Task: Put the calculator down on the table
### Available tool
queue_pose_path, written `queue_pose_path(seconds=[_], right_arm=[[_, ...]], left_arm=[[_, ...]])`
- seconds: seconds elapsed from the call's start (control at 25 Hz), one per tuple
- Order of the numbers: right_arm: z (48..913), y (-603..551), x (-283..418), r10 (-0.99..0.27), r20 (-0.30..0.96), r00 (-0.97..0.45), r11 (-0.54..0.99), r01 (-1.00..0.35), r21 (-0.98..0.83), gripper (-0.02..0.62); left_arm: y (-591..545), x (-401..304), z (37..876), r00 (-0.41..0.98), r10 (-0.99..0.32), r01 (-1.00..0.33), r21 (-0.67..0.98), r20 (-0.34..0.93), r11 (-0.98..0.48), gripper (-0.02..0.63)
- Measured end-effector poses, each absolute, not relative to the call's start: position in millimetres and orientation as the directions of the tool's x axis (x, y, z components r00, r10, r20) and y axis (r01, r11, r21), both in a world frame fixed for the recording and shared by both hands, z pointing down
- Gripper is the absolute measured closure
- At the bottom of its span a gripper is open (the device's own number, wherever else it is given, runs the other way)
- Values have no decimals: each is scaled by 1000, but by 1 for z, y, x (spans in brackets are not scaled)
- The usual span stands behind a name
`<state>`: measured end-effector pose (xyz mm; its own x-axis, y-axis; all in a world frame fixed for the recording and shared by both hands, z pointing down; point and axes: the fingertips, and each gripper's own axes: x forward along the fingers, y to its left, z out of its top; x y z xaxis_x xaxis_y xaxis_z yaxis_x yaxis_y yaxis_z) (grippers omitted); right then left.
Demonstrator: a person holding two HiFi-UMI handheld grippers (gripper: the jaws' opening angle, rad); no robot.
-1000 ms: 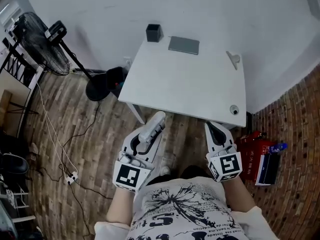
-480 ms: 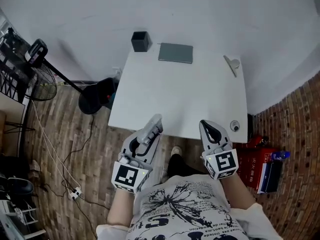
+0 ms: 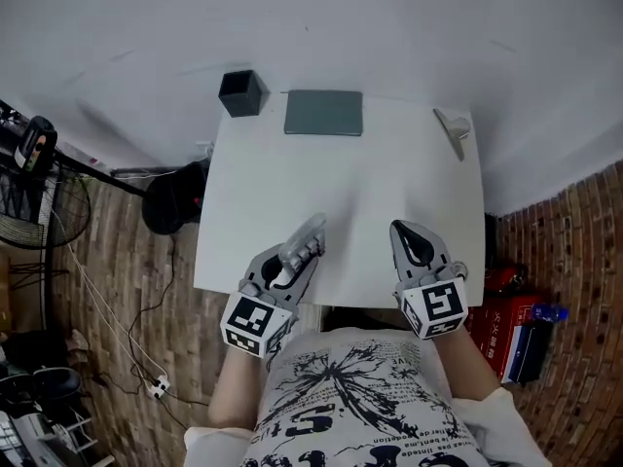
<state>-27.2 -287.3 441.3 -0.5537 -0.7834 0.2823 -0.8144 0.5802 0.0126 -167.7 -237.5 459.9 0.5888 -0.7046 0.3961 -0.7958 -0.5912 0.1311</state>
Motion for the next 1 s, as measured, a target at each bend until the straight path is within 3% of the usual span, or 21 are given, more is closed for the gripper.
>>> queue_pose_path(seconds=[0.28, 0.56, 1.0], right_arm=[[481, -329, -3, -793, 320, -518, 534, -844, -43, 581], [507, -353, 0, -786, 342, -515, 526, -848, -67, 580], [520, -371, -5, -770, 383, -511, 534, -844, -51, 580]], left_arm=[[-278, -135, 524, 647, -557, -719, 173, 521, -674, 462], [-304, -123, 582, 658, -476, -702, 246, 584, -668, 462], [-341, -116, 601, 719, -396, -669, 418, 571, -614, 456]])
